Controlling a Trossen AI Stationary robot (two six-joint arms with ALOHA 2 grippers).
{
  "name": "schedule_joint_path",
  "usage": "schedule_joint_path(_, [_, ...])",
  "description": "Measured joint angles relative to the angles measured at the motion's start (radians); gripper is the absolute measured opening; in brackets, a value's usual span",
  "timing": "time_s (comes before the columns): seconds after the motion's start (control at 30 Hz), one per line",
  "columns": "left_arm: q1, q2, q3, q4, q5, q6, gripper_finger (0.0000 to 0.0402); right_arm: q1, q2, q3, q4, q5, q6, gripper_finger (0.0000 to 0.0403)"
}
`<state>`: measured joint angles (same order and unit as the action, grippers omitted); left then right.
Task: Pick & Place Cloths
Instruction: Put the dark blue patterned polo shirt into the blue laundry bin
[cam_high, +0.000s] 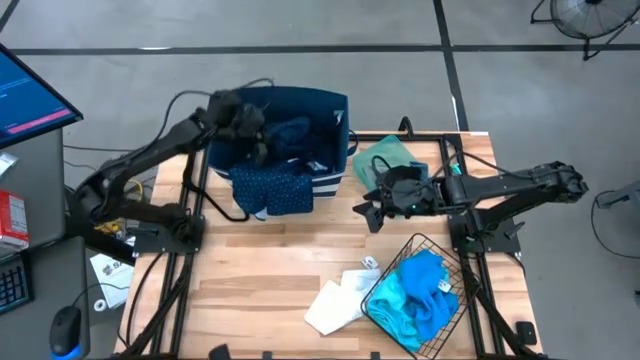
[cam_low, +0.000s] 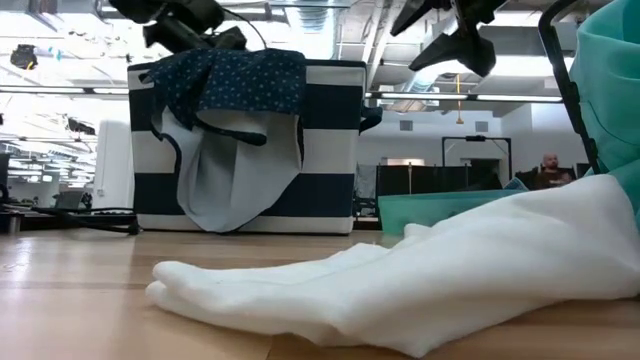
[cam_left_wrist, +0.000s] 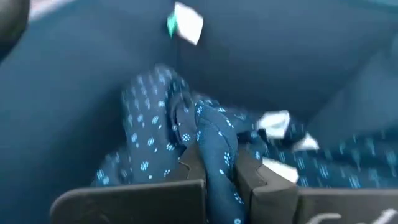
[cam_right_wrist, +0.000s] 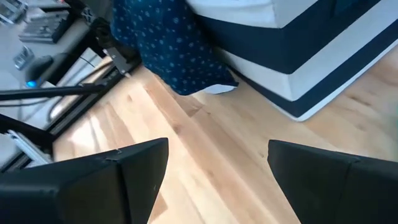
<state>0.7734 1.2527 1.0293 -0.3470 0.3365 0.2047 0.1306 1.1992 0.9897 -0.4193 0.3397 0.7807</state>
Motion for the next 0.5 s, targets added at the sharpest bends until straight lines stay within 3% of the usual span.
schedule_joint_path(0.17, [-0.079,-0.089,-0.133,-0.011,-0.125,-0.053,0.0005,-0.021,0.000,0.000,-0.017,0.000,-0.087,0.0270])
schedule_joint_path(0.33, [-0.108,-0.056,-0.210,-0.012,-0.262,-0.057,0.0007,-0.038,0.000,0.000,-0.018,-0.001,-0.101,0.0270])
schedule_joint_path(0.5, [-0.108,-0.020,-0.213,-0.005,-0.288,-0.082,0.0043,-0.034,0.000,0.000,-0.026,-0.002,-0.101,0.0270])
